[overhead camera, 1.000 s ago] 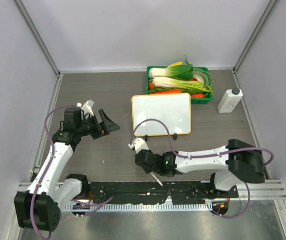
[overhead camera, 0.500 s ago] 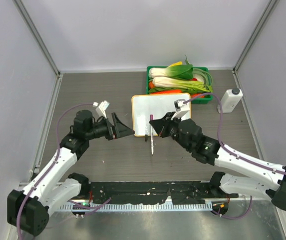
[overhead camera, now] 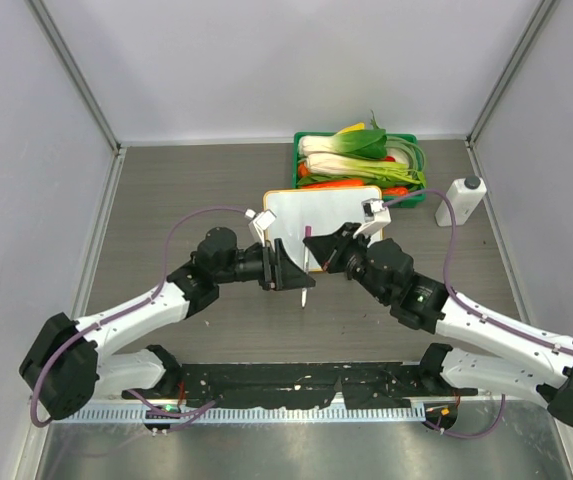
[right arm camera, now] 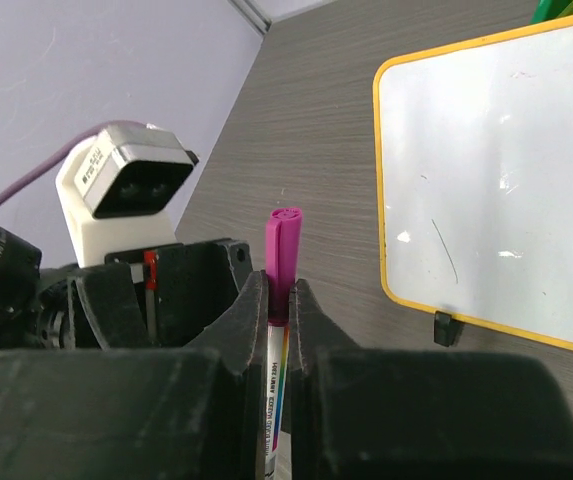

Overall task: Write a sentence on the whiteboard
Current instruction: Pick up the whiteboard marker at the center of the board.

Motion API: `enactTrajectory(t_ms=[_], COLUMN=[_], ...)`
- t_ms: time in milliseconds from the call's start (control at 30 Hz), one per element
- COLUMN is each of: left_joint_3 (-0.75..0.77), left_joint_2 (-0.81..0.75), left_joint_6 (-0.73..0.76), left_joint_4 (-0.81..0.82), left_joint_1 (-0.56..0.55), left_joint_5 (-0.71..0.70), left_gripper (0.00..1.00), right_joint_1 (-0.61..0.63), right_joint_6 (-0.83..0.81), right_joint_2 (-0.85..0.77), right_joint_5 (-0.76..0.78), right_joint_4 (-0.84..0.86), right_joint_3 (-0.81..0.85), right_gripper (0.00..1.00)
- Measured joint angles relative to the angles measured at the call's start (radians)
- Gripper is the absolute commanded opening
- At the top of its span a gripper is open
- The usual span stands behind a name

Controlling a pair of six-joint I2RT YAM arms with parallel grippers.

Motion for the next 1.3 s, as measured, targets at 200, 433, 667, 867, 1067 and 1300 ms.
enactTrajectory(t_ms=[200, 433, 667, 867, 1067, 1300], left_joint_3=[-0.008, -0.015, -0.020, -0.020, -0.012, 0.003], left_joint_2=[0.009, 0.009, 0.008, 0.020, 0.030, 0.024], left_joint_6=[-0.029, -0.032, -0.033, -0.035, -0.025, 0.000], left_joint_4=[0.053, 0.059, 0.059, 0.063, 0.073, 0.000], left_joint_1=[-0.041, -0.056, -0.068, -0.083, -0.089, -0.089], left_joint_5=[-0.015, -0.016, -0.016, -0.010, 0.001, -0.033], left_gripper=[0.62, 0.58, 0.48, 0.15, 0.00, 0.00], right_joint_1=[-0.006, -0.013, -0.014, -0.018, -0.023, -0.025], right_joint_6=[0.015, 0.021, 0.025, 0.040, 0.047, 0.030], right_joint_2=[-0.046, -0.069, -0.082, -0.095, -0.099, -0.098], right_joint_5=[0.037, 0.086, 0.120, 0.135, 0.143, 0.121], right_joint_4=[-0.001, -0.016, -0.031, -0.030, -0.039, -0.039], right_joint_3=[-0.001, -0.001, -0.001, -0.018, -0.029, -0.029], right_gripper=[0.01, 0.01, 0.01, 0.01, 0.14, 0.90])
